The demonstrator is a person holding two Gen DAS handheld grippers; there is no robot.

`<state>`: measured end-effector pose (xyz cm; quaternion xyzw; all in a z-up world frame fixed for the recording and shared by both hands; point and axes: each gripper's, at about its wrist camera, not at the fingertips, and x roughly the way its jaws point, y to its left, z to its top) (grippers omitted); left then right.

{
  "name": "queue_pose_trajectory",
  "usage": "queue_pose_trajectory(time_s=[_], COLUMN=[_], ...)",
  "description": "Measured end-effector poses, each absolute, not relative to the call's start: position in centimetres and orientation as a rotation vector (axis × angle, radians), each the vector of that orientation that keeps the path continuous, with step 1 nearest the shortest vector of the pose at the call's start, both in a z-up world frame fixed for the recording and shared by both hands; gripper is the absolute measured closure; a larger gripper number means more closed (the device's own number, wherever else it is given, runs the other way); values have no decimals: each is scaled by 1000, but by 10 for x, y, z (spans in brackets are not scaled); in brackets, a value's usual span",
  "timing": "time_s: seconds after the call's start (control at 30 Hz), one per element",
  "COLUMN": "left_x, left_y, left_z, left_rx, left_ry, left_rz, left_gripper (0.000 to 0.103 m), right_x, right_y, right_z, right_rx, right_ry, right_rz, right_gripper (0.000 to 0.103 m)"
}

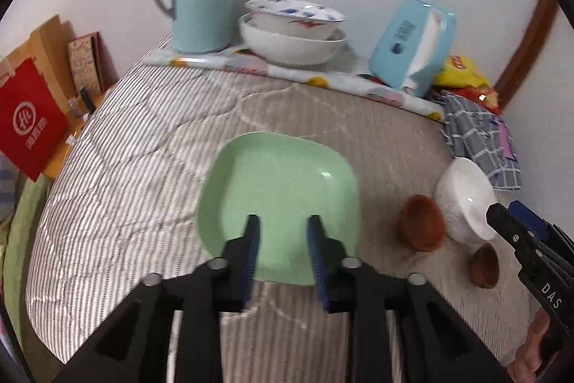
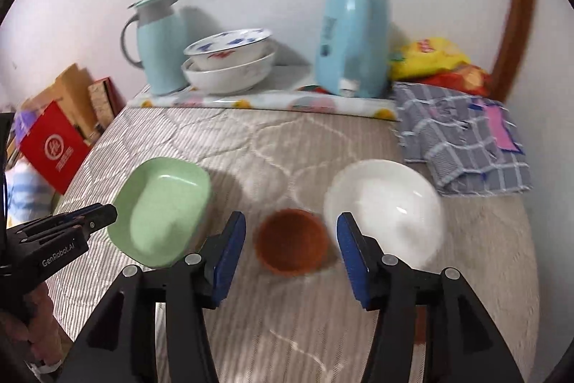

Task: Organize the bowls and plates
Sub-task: 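Withdraw the left gripper from the plate stack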

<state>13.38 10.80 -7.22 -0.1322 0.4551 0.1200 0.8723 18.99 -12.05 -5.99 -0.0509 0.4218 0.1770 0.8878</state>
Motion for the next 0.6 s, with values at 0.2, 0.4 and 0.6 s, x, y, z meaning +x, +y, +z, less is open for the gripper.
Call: queue_pose_trajectory(time_s=[0.2,0.4,0.6], left_x=[139,145,154], left_y=[70,36,13], left_z=[-63,-63,-69], left_rx=[-234,-214,-203], left_ry=[932,916,911], left_rz=[192,142,136], left_gripper=[69,56,56], right_x=[179,172,174], right_y=[-162,-209,-252], right_z=[-54,-56,-71], right_rx=[-76,-53,-6], right_ry=[860,842,879], right_rz=[307,224,182], right_gripper=[42,33,33])
